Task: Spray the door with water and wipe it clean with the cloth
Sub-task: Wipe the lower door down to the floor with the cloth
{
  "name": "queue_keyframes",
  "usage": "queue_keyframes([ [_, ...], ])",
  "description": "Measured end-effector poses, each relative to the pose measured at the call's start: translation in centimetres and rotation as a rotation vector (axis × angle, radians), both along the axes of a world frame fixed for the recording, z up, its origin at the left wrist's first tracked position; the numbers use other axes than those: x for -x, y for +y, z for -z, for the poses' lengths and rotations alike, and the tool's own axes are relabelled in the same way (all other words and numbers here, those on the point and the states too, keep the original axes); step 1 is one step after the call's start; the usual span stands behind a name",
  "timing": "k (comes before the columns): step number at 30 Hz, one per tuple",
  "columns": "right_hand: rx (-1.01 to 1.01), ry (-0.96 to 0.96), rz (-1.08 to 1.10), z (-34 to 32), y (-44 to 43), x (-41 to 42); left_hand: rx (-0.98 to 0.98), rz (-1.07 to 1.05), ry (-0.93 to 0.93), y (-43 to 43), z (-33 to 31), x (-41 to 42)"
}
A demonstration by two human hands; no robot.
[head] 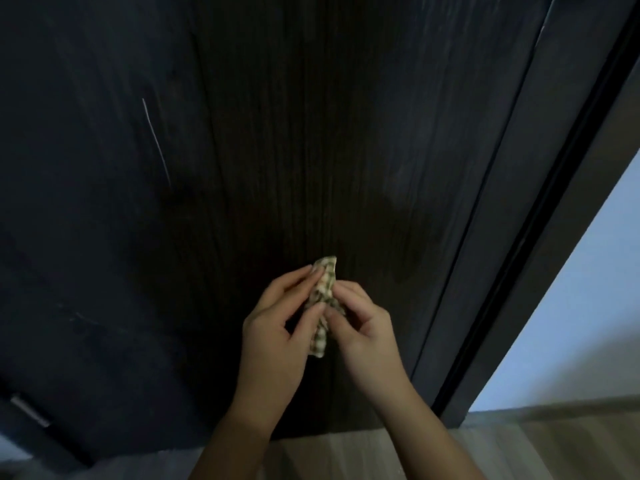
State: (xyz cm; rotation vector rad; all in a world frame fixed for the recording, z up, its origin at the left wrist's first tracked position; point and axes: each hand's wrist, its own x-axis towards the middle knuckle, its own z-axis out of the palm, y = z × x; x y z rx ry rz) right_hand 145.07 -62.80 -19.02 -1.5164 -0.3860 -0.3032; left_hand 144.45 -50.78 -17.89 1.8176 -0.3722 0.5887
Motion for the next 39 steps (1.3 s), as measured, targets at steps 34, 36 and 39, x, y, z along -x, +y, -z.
queue_keyframes([
  [34, 0.209, 0.102, 0.269, 2.2, -7.5, -1.4, -0.961, -0.370, -0.691, -0.2, -1.6, -8.2],
  [36, 0.187, 0.086, 0.306, 2.2, -7.6, -1.3, -1.109, -0.347, -0.798, -0.2, -2.5, -8.4],
  [39, 0.096, 0.094, 0.396, 2.5, -8.4, -1.7, -0.958, -0.517, -0.780, -2.1, -5.5, -9.7],
])
